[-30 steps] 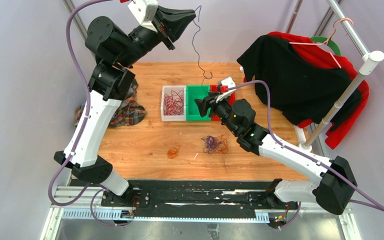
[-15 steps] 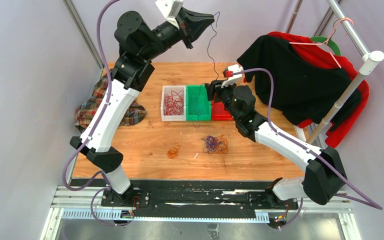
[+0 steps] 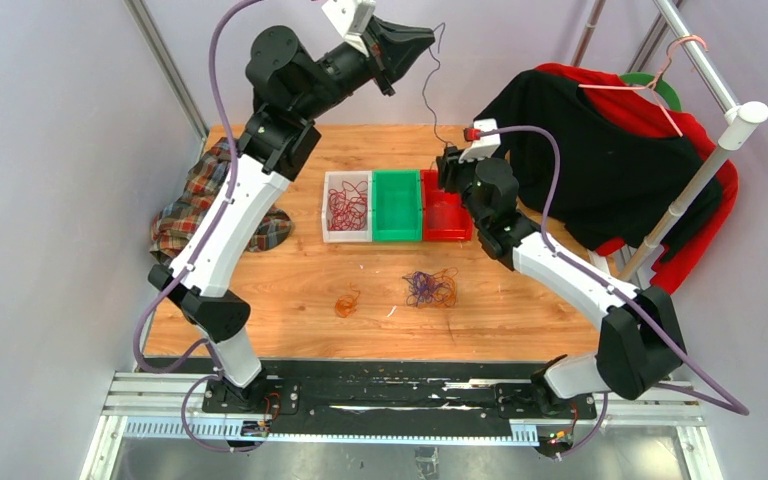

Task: Untangle the cables

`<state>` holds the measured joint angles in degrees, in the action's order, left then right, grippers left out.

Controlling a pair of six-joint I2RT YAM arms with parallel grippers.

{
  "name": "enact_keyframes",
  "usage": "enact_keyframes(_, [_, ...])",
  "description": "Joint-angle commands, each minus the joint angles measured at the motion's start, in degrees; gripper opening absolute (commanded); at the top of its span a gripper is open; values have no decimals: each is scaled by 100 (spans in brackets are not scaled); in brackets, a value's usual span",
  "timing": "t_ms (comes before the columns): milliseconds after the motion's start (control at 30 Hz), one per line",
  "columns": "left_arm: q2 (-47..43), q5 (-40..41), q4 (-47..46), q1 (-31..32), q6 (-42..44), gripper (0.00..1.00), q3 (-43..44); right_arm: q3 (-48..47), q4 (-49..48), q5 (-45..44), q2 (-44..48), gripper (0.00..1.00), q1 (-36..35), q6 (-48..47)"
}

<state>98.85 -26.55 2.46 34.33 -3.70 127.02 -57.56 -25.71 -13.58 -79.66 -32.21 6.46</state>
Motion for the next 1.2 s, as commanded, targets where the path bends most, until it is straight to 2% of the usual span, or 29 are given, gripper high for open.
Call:
enact_keyframes(0, [195,178,-101,65,96,1,-287,-61,52,-162,-167,40,239,102])
enact_keyframes(200, [210,237,-2,65,402,0,-950,248,-67,-150,-394,40,468,211])
enact_keyframes(467, [381,313,360,65,792,0,-907,170,87,-136,-752,39,653,274])
enact_keyframes(533, [397,436,461,86,887,0,-920,122,338,-125,-753,48,686,311])
enact_keyframes(633, [457,663,678,149,1016,0,-902,188,744,-225,-685,69,689,435])
enact_keyframes(733, [714,690,906,270,1114,1,-463,568,703,-315,-484,70,689,704])
enact_keyframes(933, [1538,703,1202,496,1133,0,1275,1232,219,-338,42,71,705,820])
enact_keyframes(1167, [1352,936,285,558,1103,1,1249,1205,30,253,387,71,805,704])
